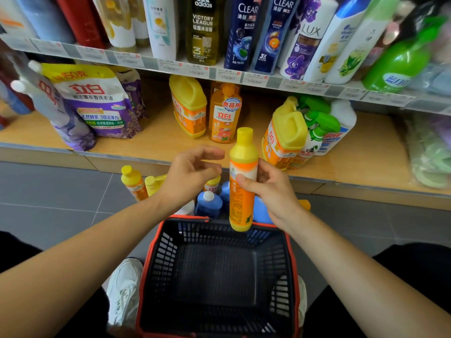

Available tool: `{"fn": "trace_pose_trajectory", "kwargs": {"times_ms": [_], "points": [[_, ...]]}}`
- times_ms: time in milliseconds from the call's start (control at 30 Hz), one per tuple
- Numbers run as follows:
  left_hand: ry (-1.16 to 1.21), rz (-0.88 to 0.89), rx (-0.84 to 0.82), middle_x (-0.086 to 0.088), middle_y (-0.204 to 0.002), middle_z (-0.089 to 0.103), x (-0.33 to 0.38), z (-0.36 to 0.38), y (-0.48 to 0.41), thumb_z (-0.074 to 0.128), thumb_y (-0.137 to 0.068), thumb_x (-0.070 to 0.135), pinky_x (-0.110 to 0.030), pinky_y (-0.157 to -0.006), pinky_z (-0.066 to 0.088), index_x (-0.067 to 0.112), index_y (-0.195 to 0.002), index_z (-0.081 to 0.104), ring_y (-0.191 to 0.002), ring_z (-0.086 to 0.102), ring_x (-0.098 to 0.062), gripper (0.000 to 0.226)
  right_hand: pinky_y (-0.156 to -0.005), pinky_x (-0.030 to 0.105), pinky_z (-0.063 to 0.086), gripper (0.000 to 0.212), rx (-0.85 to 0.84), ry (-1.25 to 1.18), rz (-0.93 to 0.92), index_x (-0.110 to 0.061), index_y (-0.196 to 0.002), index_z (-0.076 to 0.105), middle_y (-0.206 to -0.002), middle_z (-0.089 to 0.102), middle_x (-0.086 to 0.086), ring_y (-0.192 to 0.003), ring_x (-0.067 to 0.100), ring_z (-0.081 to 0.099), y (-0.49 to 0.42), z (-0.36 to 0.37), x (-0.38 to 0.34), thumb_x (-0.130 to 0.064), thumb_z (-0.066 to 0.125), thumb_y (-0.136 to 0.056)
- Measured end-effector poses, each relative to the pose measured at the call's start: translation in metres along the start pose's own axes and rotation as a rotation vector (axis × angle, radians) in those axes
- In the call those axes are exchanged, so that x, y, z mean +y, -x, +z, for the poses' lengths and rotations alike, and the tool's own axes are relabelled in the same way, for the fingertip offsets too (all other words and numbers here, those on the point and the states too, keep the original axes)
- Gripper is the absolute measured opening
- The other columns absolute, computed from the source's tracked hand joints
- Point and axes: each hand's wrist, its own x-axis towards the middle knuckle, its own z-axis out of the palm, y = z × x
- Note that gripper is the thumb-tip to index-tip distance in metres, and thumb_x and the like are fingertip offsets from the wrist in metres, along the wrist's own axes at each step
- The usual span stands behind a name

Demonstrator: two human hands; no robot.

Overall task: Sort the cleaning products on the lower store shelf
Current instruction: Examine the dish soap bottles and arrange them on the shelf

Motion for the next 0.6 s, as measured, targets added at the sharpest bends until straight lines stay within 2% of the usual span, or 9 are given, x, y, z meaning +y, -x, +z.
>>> {"fn": "trace_pose_trajectory", "kwargs": {"times_ms": [67, 200, 267, 333, 400, 467, 533, 600], "points": [[-0.101, -0.12, -0.068, -0.011, -0.119, 0.07, -0.013, 0.005, 0.006, 0.075, -0.086, -0.001, -0.026, -0.083, 0.058, 0.011, -0.12, 0.067, -0.104, 0.068, -0.025, 0.037, -0.091, 0.037, 0.058, 0.032, 0.059, 0.016, -0.021, -0.02, -0.11, 0.072, -0.106, 0.077, 0.001, -0.101, 0.016, 0.071, -0.002, -0.003, -0.002, -0.011, 0.08, -0.081], [-0.296, -0.213, -0.289, -0.001, -0.119, 0.071, -0.041, 0.011, 0.02, 0.09, -0.073, 0.026, -0.033, -0.1, 0.051, 0.017, -0.128, 0.063, -0.113, 0.066, -0.017, 0.062, -0.087, 0.041, 0.061, 0.028, 0.115, -0.099, -0.011, -0.018, -0.107, 0.072, -0.101, 0.077, 0.0, -0.097, 0.017, 0.072, -0.004, -0.005, -0.006, -0.014, 0.079, -0.081], [-0.303, -0.21, -0.316, 0.002, -0.11, 0.073, -0.048, 0.012, 0.025, 0.091, -0.073, 0.027, -0.035, -0.095, 0.052, 0.019, -0.119, 0.064, -0.104, 0.069, -0.015, 0.054, -0.083, 0.039, 0.061, 0.03, 0.123, -0.183, 0.008, -0.015, -0.113, 0.069, -0.108, 0.076, 0.002, -0.102, 0.018, 0.072, -0.005, -0.006, -0.009, -0.015, 0.076, -0.084], [-0.229, -0.197, -0.285, 0.003, -0.103, 0.074, -0.051, 0.013, 0.026, 0.089, -0.075, 0.02, -0.035, -0.089, 0.054, 0.022, -0.113, 0.064, -0.096, 0.07, -0.013, 0.045, -0.086, 0.042, 0.061, 0.036, 0.142, -0.269, 0.017, -0.01, -0.122, 0.064, -0.115, 0.074, 0.007, -0.107, 0.022, 0.072, -0.006, -0.008, -0.011, -0.014, 0.074, -0.088], [-0.157, -0.18, -0.237, 0.003, -0.102, 0.076, -0.048, 0.013, 0.026, 0.09, -0.073, 0.023, -0.03, -0.085, 0.054, 0.022, -0.112, 0.067, -0.093, 0.071, -0.011, 0.045, -0.089, 0.045, 0.06, 0.041, 0.183, -0.334, 0.035, -0.006, -0.127, 0.06, -0.117, 0.073, 0.011, -0.109, 0.025, 0.071, -0.008, -0.011, -0.012, -0.017, 0.072, -0.09], [-0.114, -0.138, -0.145, 0.004, -0.099, 0.077, -0.042, 0.013, 0.026, 0.088, -0.071, 0.027, -0.024, -0.079, 0.054, 0.021, -0.112, 0.07, -0.088, 0.069, -0.008, 0.045, -0.088, 0.043, 0.06, 0.036, 0.217, -0.293, 0.089, -0.008, -0.125, 0.06, -0.115, 0.074, 0.012, -0.108, 0.027, 0.071, -0.011, -0.016, -0.013, -0.022, 0.069, -0.093], [-0.067, -0.109, -0.029, 0.002, -0.095, 0.077, -0.033, 0.011, 0.023, 0.088, -0.071, 0.023, -0.022, -0.073, 0.055, 0.019, -0.112, 0.072, -0.082, 0.068, -0.008, 0.044, -0.079, 0.038, 0.061, 0.031, 0.212, -0.161, 0.221, -0.011, -0.12, 0.064, -0.109, 0.075, 0.011, -0.102, 0.029, 0.073, -0.012, -0.022, -0.014, -0.027, 0.069, -0.094], [-0.028, -0.091, 0.084, -0.002, -0.092, 0.077, -0.022, 0.008, 0.018, 0.091, -0.071, 0.013, -0.027, -0.071, 0.058, 0.018, -0.114, 0.072, -0.079, 0.07, -0.012, 0.047, -0.065, 0.031, 0.059, 0.032, 0.173, -0.017, 0.385, -0.012, -0.113, 0.067, -0.103, 0.075, 0.013, -0.089, 0.027, 0.076, -0.008, -0.026, -0.015, -0.035, 0.072, -0.091]]}}
